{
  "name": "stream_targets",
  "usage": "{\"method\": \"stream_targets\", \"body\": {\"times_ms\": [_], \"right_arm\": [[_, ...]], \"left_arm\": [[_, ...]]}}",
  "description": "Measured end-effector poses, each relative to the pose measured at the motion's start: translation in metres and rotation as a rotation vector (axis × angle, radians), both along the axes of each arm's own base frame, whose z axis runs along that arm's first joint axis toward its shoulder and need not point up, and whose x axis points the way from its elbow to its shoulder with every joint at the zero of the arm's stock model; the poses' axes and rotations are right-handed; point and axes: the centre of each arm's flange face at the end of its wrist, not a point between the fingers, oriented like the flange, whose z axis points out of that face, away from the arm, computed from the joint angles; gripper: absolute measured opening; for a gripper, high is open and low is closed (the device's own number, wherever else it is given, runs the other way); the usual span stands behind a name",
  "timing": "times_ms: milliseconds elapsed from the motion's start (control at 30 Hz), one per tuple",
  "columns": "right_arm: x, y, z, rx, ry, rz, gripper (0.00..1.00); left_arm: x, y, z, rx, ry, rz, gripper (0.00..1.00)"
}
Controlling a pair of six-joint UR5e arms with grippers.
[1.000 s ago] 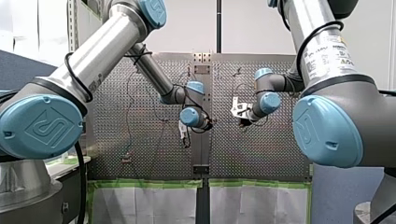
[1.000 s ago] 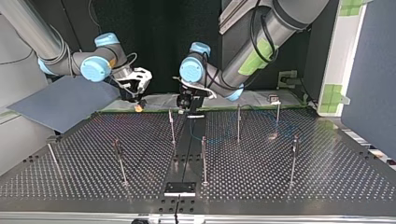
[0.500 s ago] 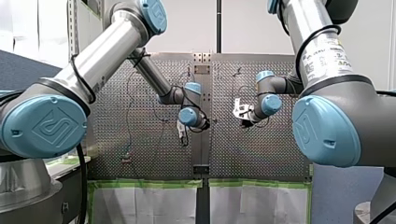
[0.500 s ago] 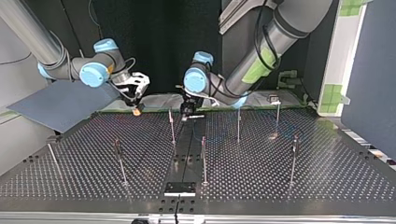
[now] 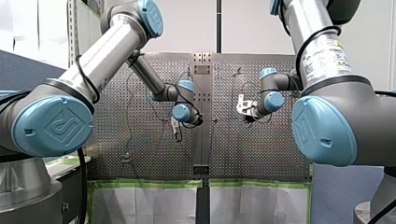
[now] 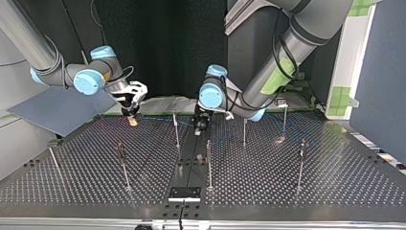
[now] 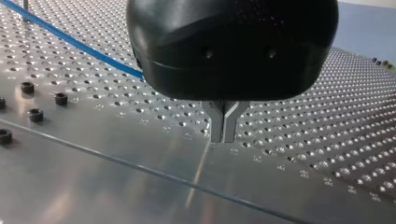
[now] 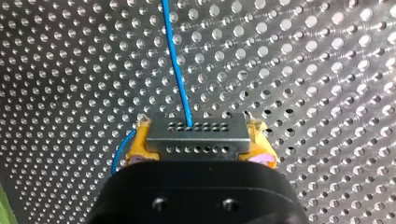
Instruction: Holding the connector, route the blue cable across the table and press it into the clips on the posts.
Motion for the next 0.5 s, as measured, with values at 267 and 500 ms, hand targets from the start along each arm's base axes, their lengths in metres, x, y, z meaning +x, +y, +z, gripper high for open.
{"method": "stream_targets", "body": {"times_ms": [267,500], "right_arm": [[-0.008,-0.005,0.000,0.003,-0.001,-0.014,0.00],[-0.014,-0.008,0.000,0.009,0.001,-0.025,0.00]], "left_arm": [[-0.011,-0.007,-0.003,0.036,0.033,-0.010,1.00],[-0.023,-0.012,0.001,0.092,0.060,-0.018,1.00]]}}
